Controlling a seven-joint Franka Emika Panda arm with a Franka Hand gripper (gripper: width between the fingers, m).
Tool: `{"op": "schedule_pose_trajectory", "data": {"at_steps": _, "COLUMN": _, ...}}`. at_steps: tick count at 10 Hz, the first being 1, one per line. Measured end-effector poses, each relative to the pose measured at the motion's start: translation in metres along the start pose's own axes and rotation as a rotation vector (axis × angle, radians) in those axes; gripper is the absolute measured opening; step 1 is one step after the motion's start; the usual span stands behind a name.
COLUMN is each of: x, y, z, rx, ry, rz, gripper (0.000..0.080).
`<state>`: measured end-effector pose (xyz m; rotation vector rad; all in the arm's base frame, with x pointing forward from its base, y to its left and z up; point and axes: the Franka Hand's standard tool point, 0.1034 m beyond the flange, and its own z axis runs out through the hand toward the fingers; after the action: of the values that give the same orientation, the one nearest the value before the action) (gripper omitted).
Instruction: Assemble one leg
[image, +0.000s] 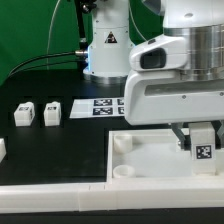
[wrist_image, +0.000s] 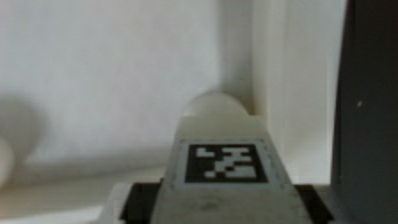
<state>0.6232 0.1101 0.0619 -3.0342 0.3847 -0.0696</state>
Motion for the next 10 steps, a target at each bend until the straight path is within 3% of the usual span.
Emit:
{"op": "schedule_pose_trajectory", "data": {"at_steps": 3, "x": -0.0004, "y": 0.0005, "z": 0.0005, "rx": 0.02, "ry": -0.009, "rz": 0.335, "gripper": 0.0288}}
{"op": "schedule_pose_trajectory", "data": {"at_steps": 7, "x": -0.0049, "y": -0.0061, "z": 0.0034, "rx": 0.013, "ry": -0.013, "rz": 0.805, "gripper": 0.0288}}
{"op": "schedule_pose_trajectory", "data": {"at_steps": 10, "x": -0.0051, "y": -0.0082, "z": 0.004, "rx": 0.033, "ry": -0.031, "rz": 1.132, "gripper": 0.0288}}
